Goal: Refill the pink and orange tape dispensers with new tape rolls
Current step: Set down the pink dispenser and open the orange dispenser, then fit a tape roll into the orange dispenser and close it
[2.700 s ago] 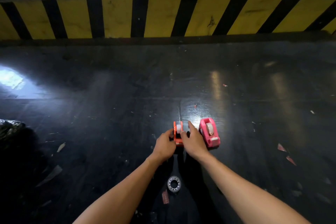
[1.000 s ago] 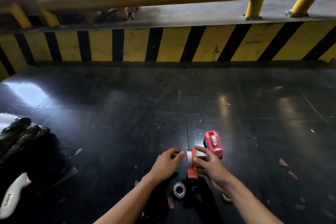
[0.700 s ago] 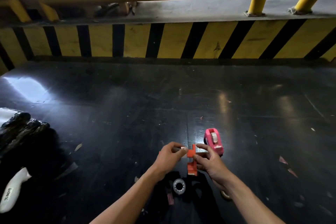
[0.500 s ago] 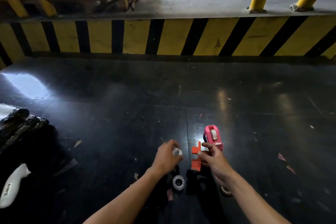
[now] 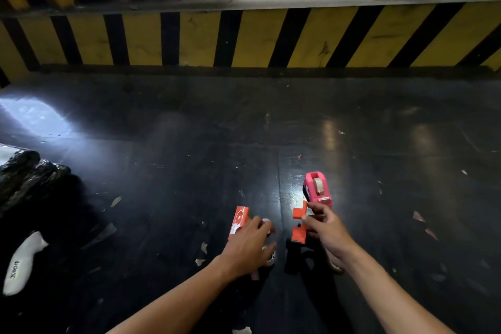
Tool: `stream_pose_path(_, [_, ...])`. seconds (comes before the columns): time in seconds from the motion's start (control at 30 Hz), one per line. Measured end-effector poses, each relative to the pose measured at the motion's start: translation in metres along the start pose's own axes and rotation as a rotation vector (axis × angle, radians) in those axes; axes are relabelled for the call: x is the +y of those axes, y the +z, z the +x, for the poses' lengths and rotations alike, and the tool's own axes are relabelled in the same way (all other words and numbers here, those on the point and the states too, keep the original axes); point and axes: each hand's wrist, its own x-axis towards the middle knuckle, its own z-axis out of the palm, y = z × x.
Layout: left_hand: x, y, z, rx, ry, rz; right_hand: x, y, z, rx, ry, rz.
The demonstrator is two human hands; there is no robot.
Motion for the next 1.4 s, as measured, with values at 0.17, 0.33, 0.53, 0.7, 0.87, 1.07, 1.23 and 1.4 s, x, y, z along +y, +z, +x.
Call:
stream_pose_path(0.17, [-0.005, 0.007, -0.02, -0.238, 0.03, 0.103, 0.005, 0.009, 0.002, -0.018, 0.012, 0.002])
stream_pose_path(0.33, [-0.002, 0.011, -0.013, -0.149, -0.003, -0.023, 0.007, 0.014, 0.001, -0.045, 0.024, -0.024])
stream_pose_path(0.53, [0.004, -0.003, 0.005, 0.052, -0.237, -0.614, 0.002, 0.008, -0.003, -0.068, 0.013, -0.001])
stream_pose_path(0.7, [0.013, -0.023, 0.012, 0.118, -0.336, -0.956, -0.003, 0.011, -0.007, -0.128, 0.001, 0.021])
stream_pose_path(0.87, [0.022, -0.035, 0.01, 0.13, -0.318, -1.101, -0.008, 0.019, -0.011, -0.197, 0.002, 0.025])
stream_pose_path(1.07, [0.025, -0.037, 0.006, 0.17, -0.347, -1.175, -0.008, 0.022, -0.011, -0.229, 0.01, 0.029])
stream_pose_path(1.23, [0.026, -0.034, 0.005, 0.244, -0.391, -1.197, -0.005, 0.022, -0.009, -0.221, 0.012, 0.018])
stream_pose_path(1.4, [0.03, -0.036, 0.007, 0.296, -0.439, -1.245, -0.006, 0.023, -0.009, -0.216, 0.012, -0.005])
